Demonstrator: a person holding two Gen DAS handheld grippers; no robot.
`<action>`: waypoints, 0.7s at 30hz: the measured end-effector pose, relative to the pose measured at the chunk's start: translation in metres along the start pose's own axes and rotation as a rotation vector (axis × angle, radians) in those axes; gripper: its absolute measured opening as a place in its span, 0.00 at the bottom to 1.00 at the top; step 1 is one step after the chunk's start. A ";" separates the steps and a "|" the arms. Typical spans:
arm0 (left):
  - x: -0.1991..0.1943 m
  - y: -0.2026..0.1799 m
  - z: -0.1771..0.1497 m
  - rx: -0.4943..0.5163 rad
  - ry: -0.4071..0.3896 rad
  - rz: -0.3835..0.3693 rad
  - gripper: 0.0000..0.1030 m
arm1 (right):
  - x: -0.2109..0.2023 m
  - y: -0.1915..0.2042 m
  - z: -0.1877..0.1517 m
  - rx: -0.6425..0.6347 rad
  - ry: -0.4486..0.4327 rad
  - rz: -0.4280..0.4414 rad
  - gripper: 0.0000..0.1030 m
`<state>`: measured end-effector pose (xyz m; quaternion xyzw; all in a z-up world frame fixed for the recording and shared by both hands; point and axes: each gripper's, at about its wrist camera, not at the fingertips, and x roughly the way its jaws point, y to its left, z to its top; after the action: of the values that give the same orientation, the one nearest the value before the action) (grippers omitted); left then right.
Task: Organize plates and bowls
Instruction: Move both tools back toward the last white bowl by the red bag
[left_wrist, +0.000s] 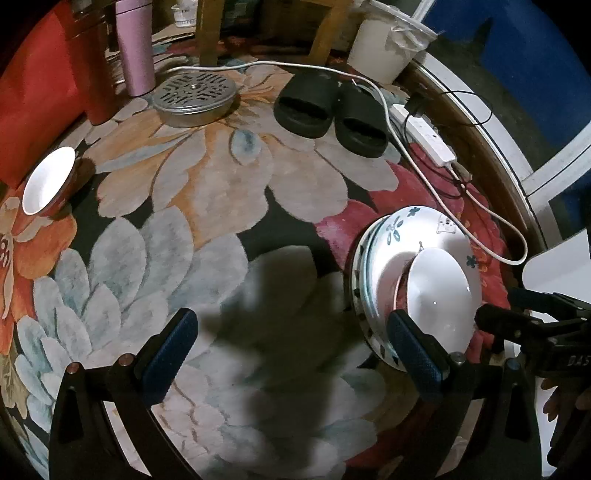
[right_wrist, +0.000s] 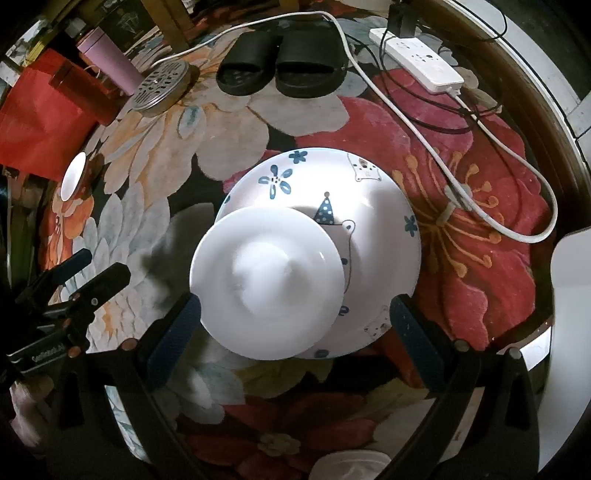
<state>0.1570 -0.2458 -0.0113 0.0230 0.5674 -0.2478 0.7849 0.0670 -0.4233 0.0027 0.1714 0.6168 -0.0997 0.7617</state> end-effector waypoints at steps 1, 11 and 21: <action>0.000 0.003 -0.001 -0.005 0.000 0.001 0.99 | 0.000 0.002 0.000 -0.003 0.000 0.000 1.00; -0.004 0.028 -0.004 -0.047 -0.010 0.014 0.99 | 0.001 0.021 0.001 -0.040 -0.015 -0.002 1.00; -0.012 0.061 -0.012 -0.093 -0.021 0.032 0.99 | 0.005 0.051 0.001 -0.094 -0.020 0.009 1.00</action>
<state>0.1687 -0.1842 -0.0194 -0.0073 0.5695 -0.2087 0.7950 0.0870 -0.3766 0.0050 0.1372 0.6124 -0.0687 0.7755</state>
